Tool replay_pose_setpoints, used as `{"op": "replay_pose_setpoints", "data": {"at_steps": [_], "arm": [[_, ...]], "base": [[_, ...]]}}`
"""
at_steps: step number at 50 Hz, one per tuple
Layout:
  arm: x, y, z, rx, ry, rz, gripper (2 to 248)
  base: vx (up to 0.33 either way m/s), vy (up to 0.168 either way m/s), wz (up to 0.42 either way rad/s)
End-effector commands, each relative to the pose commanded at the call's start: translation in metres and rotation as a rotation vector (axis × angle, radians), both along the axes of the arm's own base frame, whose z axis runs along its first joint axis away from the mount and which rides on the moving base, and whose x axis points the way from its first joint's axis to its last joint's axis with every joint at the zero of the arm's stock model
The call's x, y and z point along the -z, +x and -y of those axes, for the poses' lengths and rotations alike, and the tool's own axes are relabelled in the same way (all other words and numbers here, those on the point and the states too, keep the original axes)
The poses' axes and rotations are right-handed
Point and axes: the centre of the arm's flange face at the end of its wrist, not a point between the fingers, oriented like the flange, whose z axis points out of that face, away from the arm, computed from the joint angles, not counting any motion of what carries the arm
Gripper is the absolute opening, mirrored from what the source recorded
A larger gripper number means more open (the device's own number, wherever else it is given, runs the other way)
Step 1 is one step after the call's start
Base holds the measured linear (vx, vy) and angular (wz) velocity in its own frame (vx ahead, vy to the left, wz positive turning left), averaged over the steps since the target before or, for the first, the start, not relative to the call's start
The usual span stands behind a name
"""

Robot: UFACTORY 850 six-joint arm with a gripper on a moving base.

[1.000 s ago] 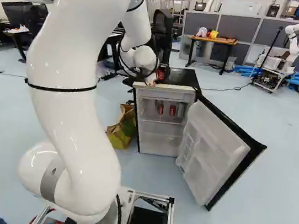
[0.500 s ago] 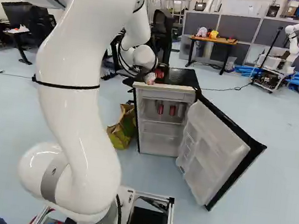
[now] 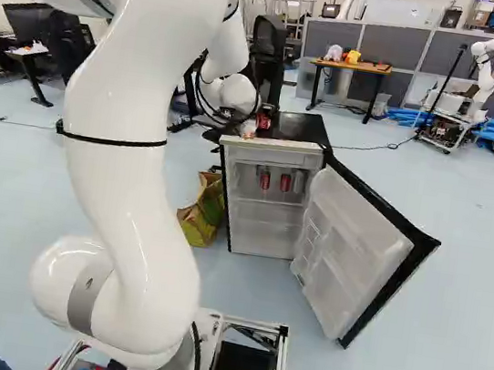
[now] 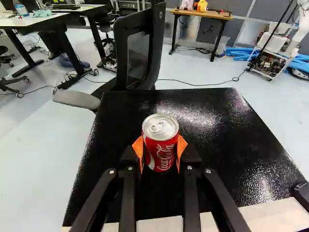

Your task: Grab a drink from the fridge

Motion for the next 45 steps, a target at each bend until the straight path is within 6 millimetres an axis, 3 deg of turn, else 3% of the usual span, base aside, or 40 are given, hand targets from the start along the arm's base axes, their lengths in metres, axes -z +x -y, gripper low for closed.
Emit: {"op": "replay_pose_setpoints", "data": {"at_steps": [6,7,12,13,17,18,22,23,27,28,45], "arm": [[0.0,0.0,0.0,0.0,0.0,0.0,92],[0.0,0.0,0.0,0.0,0.0,0.0,119],[0.0,0.0,0.0,0.0,0.0,0.0,119],[0.0,0.0,0.0,0.0,0.0,0.0,154],[0.0,0.0,0.0,0.0,0.0,0.0,154],[0.0,0.0,0.0,0.0,0.0,0.0,189],[0.0,0.0,0.0,0.0,0.0,0.0,189],[0.0,0.0,0.0,0.0,0.0,0.0,226],[0.0,-0.002,0.0,0.0,0.0,-0.001,226],[0.0,-0.003,0.0,0.0,0.0,-0.002,247],[-0.003,-0.033,-0.001,0.004,0.001,-0.017,247]], "base": [[0.0,0.0,0.0],[0.0,0.0,0.0],[0.0,0.0,0.0],[0.0,0.0,0.0],[0.0,0.0,0.0],[0.0,0.0,0.0],[0.0,0.0,0.0],[0.0,0.0,0.0],[0.0,0.0,0.0],[0.0,0.0,0.0],[0.0,0.0,0.0]]}}
